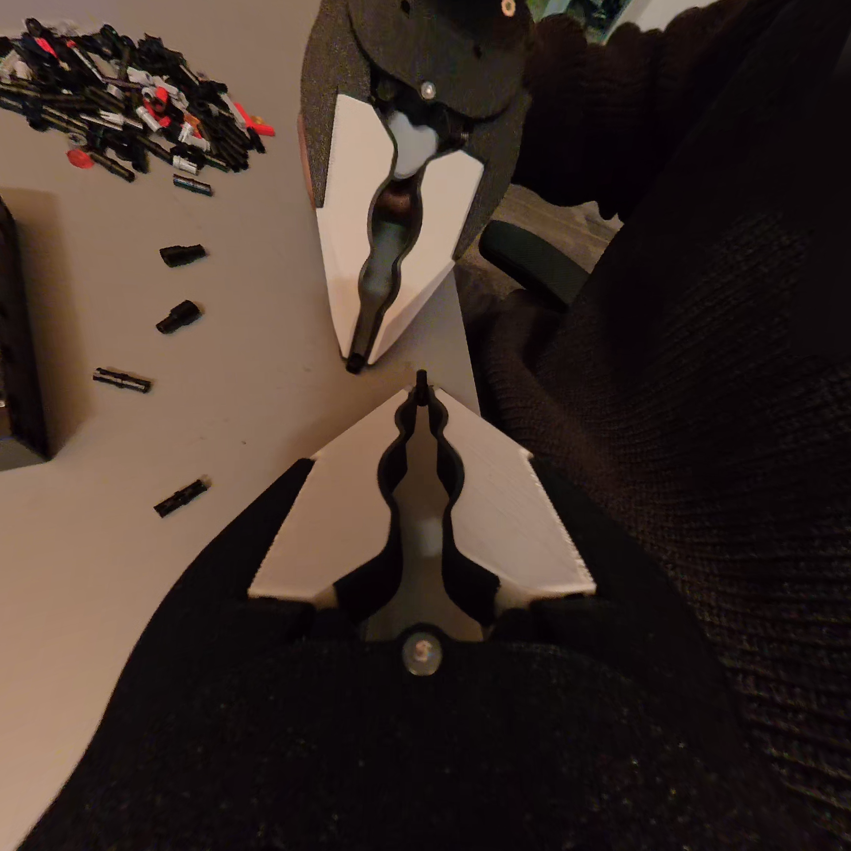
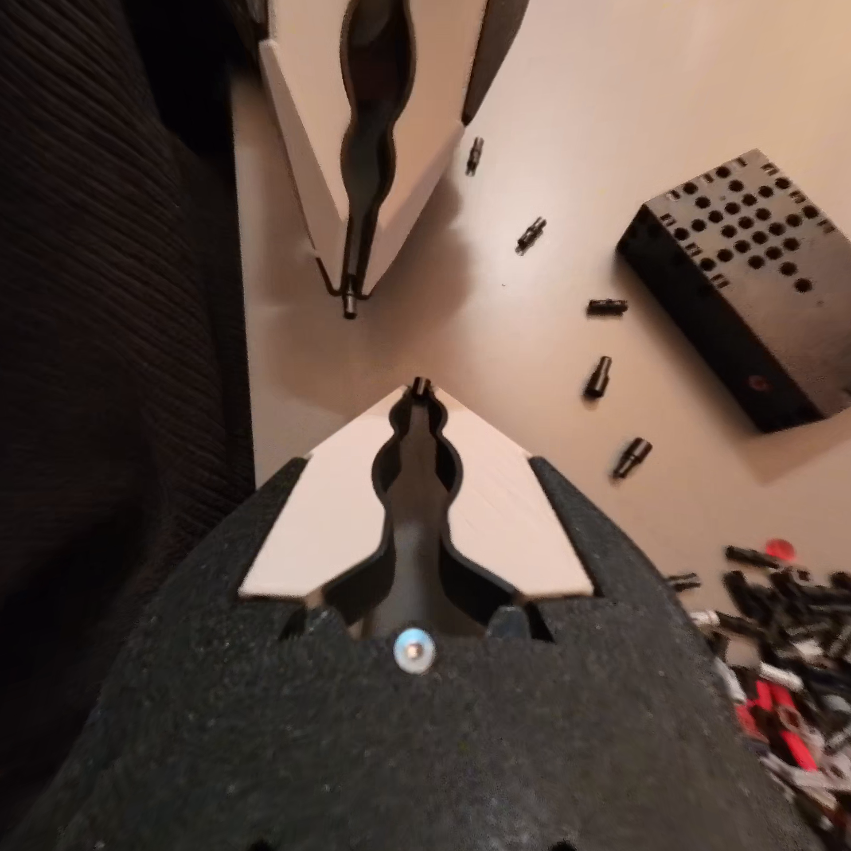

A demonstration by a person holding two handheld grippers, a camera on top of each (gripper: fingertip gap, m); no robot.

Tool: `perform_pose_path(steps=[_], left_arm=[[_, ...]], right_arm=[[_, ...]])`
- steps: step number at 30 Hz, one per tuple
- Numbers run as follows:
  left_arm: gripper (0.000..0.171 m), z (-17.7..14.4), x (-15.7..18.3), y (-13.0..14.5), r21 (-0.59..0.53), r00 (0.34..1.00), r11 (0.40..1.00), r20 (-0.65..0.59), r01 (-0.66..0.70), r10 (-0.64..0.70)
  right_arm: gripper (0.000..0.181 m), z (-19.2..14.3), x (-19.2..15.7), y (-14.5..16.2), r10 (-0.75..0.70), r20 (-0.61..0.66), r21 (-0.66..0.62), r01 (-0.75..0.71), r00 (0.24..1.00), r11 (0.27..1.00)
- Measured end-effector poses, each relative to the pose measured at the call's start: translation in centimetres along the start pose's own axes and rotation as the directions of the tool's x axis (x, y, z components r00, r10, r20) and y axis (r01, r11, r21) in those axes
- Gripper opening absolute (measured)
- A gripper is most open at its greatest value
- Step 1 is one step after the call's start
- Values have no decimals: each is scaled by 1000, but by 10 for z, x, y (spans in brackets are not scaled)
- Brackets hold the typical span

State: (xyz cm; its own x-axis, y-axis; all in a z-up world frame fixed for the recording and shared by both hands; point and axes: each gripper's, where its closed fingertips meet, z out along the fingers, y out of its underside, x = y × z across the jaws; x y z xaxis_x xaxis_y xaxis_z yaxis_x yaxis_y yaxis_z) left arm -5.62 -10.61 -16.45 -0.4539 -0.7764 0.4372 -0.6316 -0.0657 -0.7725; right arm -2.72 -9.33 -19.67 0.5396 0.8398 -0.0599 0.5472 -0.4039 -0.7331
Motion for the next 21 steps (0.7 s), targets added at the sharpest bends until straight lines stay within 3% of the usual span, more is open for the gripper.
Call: perform_pose_path(steps=[8, 21], left_arm=[[3, 2, -2, 2, -12, 999, 1000, 30, -14, 15], [3, 1, -7, 1, -8, 999, 1000, 52, 2, -2]], right_arm=[[14, 1, 11, 0, 7, -131, 6, -7, 991, 1000], [21, 1, 11, 0, 164, -259, 59, -154, 952, 986]])
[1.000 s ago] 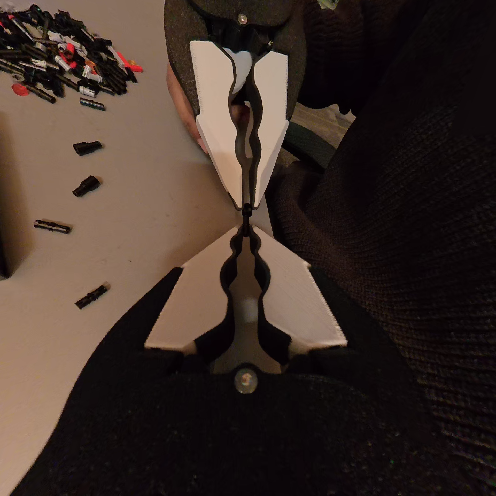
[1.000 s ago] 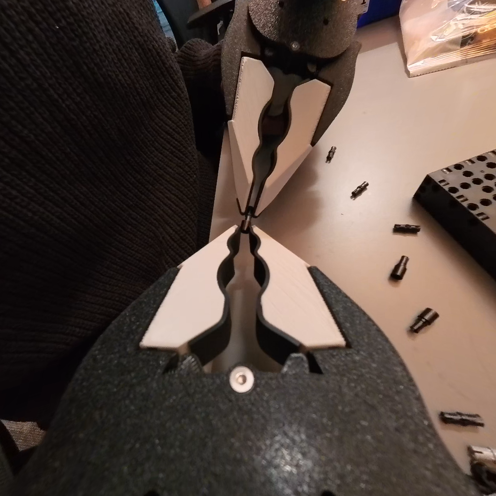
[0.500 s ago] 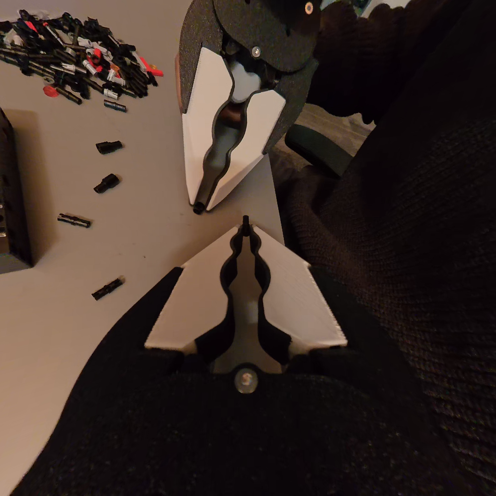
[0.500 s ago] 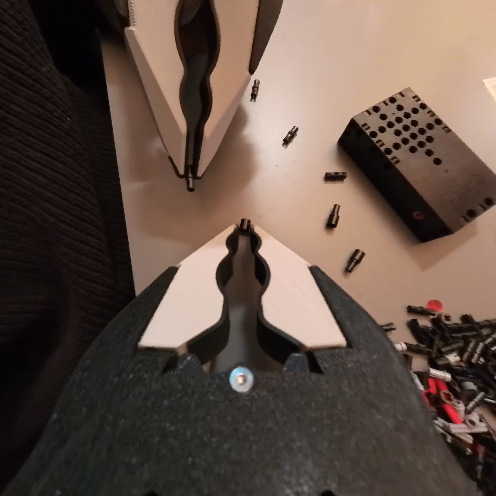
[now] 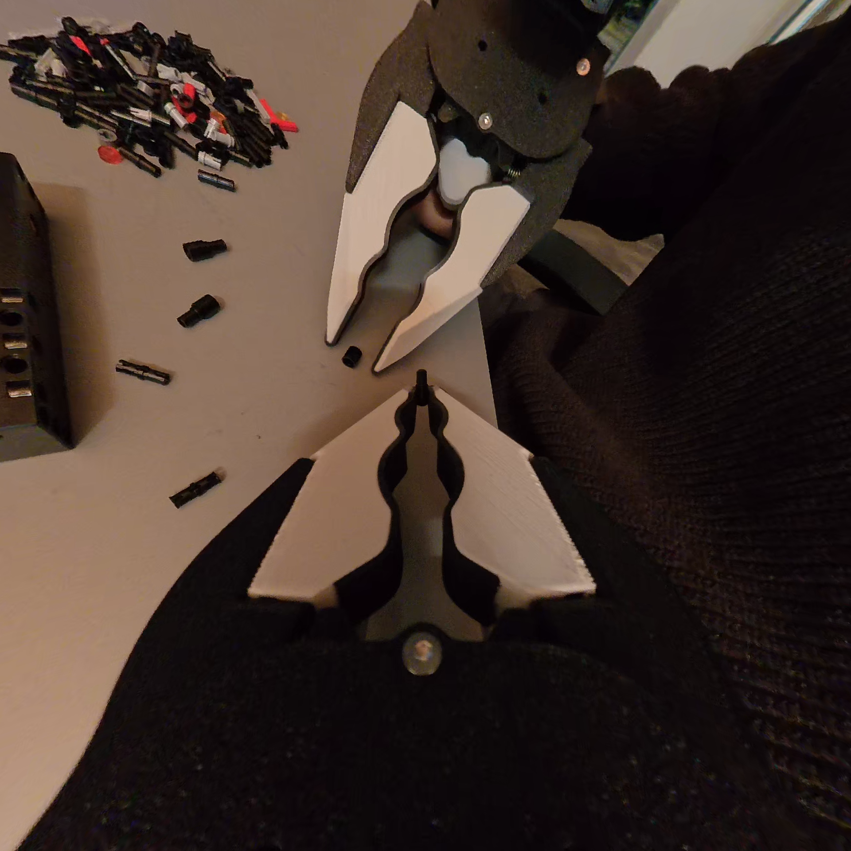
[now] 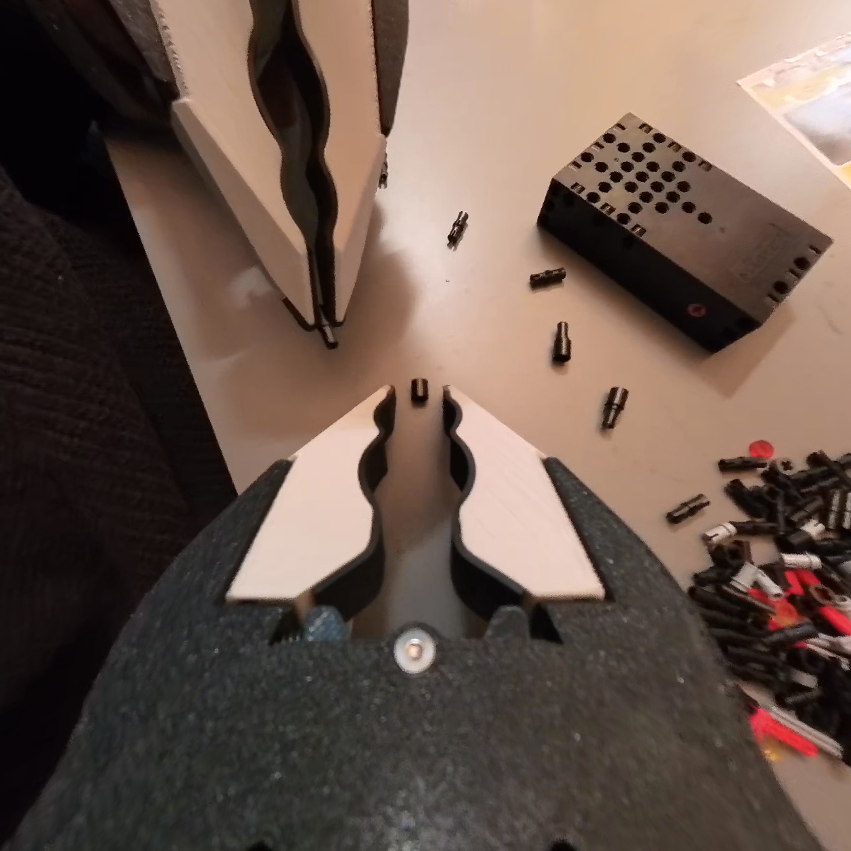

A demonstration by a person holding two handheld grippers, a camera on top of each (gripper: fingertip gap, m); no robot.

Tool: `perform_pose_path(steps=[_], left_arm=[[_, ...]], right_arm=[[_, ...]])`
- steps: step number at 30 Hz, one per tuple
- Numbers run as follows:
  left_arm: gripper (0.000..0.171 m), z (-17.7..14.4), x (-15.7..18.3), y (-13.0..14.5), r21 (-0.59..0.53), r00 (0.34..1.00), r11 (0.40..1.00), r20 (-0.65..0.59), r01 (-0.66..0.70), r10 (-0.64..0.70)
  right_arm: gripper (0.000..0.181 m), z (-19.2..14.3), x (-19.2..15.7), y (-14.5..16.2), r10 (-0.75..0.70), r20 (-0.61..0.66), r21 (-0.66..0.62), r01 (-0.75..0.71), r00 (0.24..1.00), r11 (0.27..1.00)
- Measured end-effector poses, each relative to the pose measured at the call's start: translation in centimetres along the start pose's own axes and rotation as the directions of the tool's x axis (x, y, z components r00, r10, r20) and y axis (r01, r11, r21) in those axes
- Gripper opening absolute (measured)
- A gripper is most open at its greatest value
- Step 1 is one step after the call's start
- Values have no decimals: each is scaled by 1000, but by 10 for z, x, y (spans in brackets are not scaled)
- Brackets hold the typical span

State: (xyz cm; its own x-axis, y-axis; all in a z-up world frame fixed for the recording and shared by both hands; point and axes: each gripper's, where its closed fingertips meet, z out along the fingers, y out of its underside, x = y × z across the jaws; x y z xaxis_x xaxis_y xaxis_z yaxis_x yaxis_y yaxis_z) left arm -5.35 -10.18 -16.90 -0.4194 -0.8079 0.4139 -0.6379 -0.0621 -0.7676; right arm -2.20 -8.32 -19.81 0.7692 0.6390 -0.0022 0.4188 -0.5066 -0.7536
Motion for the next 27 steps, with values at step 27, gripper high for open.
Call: perform_pose_path(steps=[27], left_arm=[[3, 2, 1, 3, -20, 1000, 1000, -12, 4, -5]], right_arm=[[6, -13, -34, -20, -185, 137, 165, 162, 973, 973]])
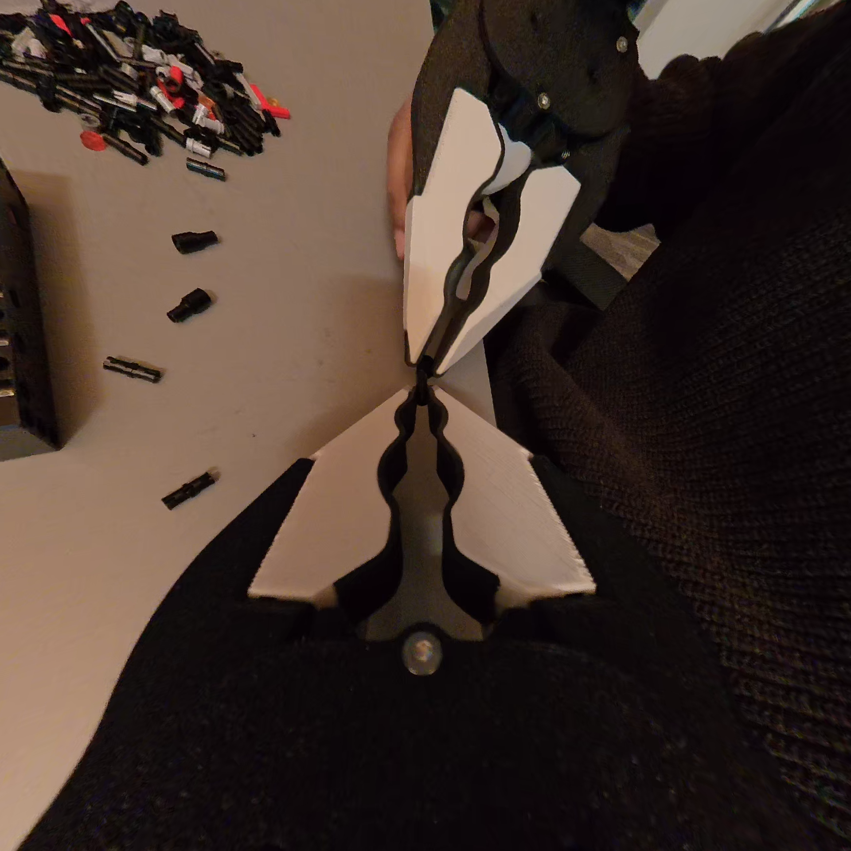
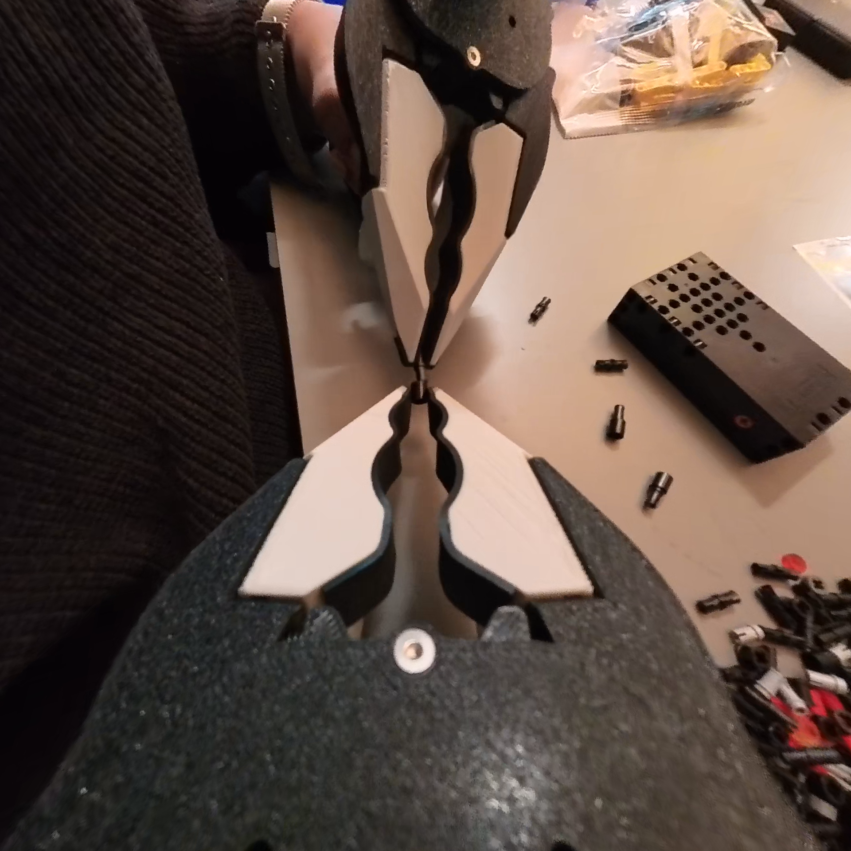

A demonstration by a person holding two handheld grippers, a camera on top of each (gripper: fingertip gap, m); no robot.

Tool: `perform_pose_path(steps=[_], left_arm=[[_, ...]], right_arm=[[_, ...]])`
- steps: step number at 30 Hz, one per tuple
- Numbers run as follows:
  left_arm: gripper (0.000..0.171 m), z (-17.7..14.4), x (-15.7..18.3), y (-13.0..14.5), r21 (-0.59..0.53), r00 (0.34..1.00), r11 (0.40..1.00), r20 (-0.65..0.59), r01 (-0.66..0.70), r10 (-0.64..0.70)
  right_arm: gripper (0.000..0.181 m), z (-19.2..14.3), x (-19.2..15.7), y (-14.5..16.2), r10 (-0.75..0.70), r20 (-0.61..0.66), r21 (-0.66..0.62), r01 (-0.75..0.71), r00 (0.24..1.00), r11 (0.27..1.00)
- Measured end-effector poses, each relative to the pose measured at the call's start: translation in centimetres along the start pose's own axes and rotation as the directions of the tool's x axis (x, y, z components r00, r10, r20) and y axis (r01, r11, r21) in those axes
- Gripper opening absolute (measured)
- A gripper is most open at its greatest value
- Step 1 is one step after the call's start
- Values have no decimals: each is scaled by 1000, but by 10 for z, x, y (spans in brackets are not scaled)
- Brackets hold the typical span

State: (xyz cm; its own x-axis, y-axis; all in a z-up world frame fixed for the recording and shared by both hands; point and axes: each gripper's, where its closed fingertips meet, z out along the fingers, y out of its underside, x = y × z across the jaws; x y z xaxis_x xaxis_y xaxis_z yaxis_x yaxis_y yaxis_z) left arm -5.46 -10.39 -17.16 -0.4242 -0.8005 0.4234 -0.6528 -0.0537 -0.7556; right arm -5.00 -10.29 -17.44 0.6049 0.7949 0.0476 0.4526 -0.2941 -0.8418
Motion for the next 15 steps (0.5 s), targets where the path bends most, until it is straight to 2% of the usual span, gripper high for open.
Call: perform_pose_path(steps=[8, 15], left_arm=[[3, 1, 4, 1, -9, 1000, 1000, -17, -18, 18], [3, -1, 11, 0, 8, 998, 998, -31, -59, 59]], right_arm=[[6, -1, -3, -2, -4, 34, 14, 4, 999, 1000], [6, -3, -8, -7, -4, 113, 48, -2, 994, 999]])
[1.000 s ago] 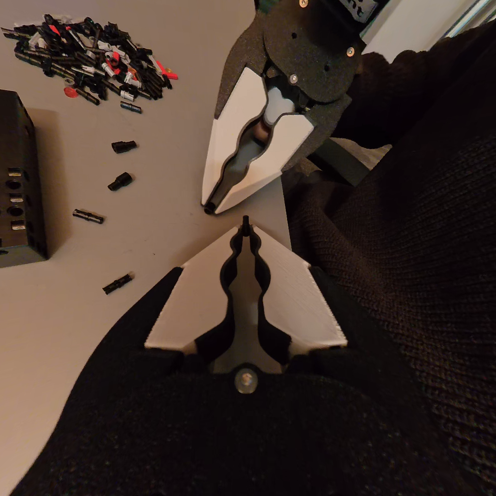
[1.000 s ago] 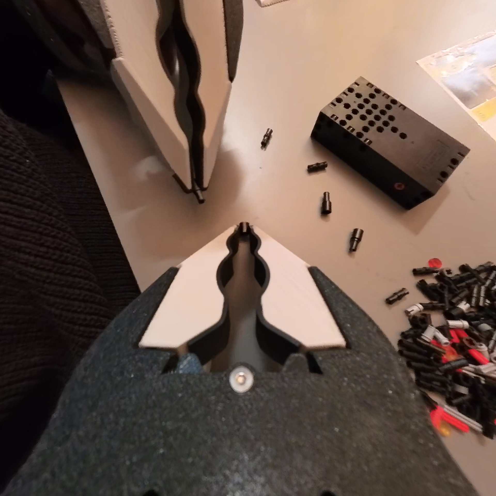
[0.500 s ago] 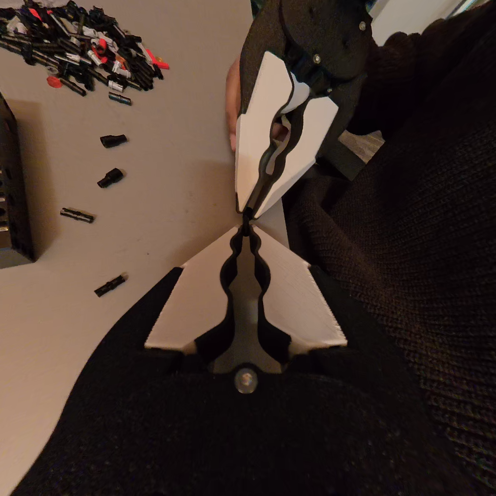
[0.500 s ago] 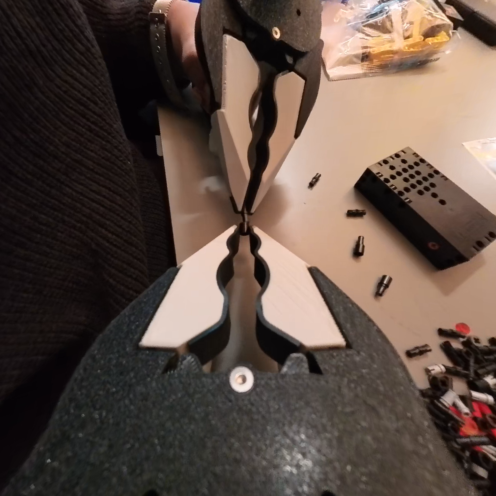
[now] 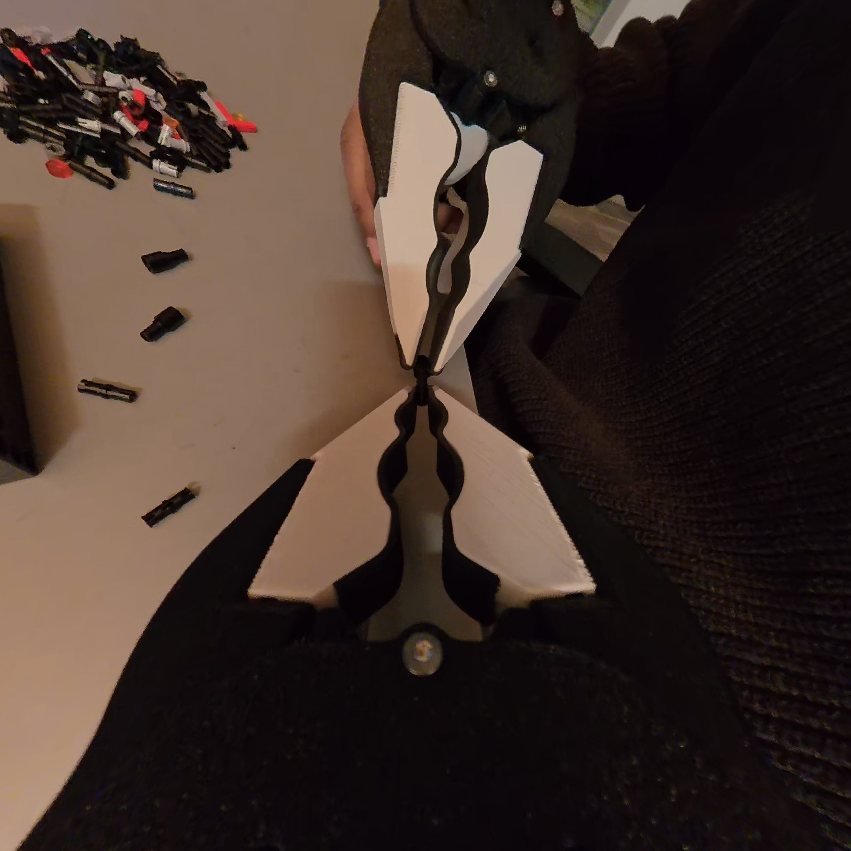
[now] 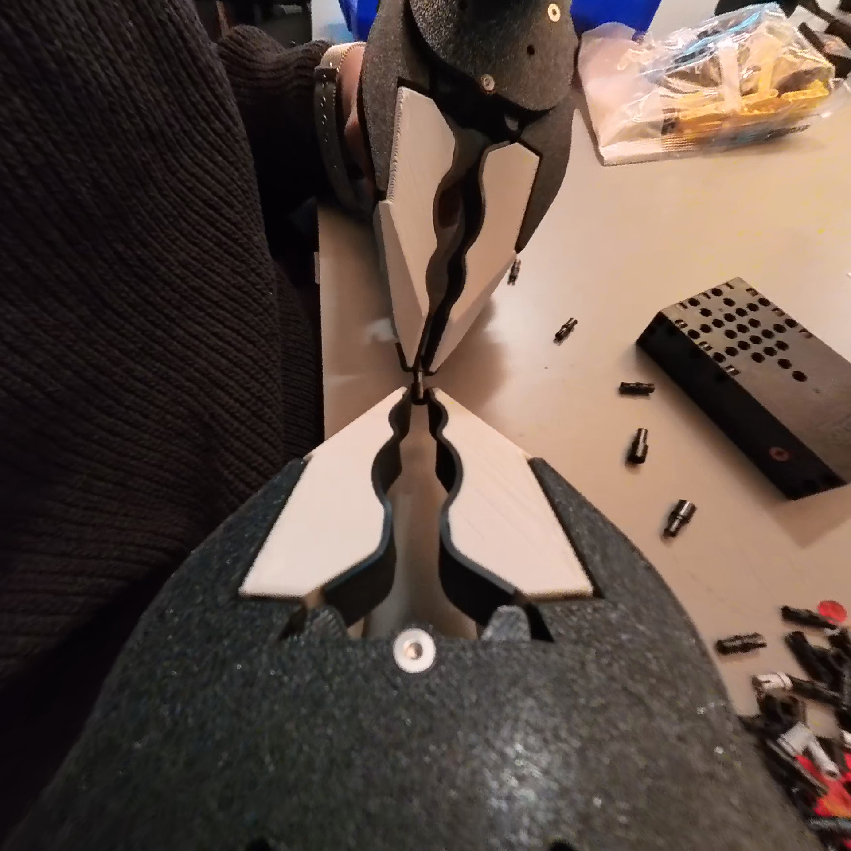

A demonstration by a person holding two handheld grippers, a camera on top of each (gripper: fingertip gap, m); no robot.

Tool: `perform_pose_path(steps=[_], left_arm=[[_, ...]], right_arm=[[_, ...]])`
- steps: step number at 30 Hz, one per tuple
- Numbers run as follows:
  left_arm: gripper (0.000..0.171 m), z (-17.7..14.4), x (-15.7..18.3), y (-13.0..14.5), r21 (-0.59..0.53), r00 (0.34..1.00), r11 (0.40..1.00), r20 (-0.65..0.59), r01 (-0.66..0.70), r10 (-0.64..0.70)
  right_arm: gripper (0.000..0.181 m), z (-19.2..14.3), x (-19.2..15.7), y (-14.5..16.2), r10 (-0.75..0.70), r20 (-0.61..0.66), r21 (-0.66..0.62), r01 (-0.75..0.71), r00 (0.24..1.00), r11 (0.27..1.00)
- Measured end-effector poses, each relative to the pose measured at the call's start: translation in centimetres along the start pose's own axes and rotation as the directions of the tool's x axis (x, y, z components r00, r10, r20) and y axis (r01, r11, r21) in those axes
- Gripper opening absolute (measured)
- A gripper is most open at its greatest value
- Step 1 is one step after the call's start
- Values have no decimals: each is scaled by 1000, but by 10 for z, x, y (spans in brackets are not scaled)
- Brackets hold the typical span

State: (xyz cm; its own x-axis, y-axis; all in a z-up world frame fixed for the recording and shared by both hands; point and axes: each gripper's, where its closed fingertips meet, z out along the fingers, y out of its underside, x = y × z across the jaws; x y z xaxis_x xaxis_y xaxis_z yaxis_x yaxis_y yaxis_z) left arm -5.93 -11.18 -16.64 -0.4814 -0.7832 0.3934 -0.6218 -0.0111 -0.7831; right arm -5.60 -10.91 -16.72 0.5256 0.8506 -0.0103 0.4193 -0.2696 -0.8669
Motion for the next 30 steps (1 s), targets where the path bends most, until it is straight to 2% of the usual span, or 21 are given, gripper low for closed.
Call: perform_pose_path(steps=[9, 15, 20, 25, 30], left_arm=[[3, -2, -3, -2, 14, 1000, 1000, 15, 15, -16], [3, 5, -4, 7, -53, 999, 999, 36, 2, 0], [1, 12, -13, 19, -147, 994, 989, 105, -6, 22], [1, 13, -12, 20, -156, 995, 988, 99, -11, 27], [1, 14, -12, 22, -173, 995, 985, 97, -8, 25]], right_arm=[[6, 0, 4, -2, 44, 32, 10, -45, 999, 999], [6, 5, 2, 6, 58, 63, -50, -55, 996, 997], [5, 13, 5, 22, -69, 24, -174, 72, 997, 982], [5, 14, 3, 23, -15, 83, -170, 29, 996, 985], [5, 16, 2, 26, -79, 105, -205, 100, 991, 974]])
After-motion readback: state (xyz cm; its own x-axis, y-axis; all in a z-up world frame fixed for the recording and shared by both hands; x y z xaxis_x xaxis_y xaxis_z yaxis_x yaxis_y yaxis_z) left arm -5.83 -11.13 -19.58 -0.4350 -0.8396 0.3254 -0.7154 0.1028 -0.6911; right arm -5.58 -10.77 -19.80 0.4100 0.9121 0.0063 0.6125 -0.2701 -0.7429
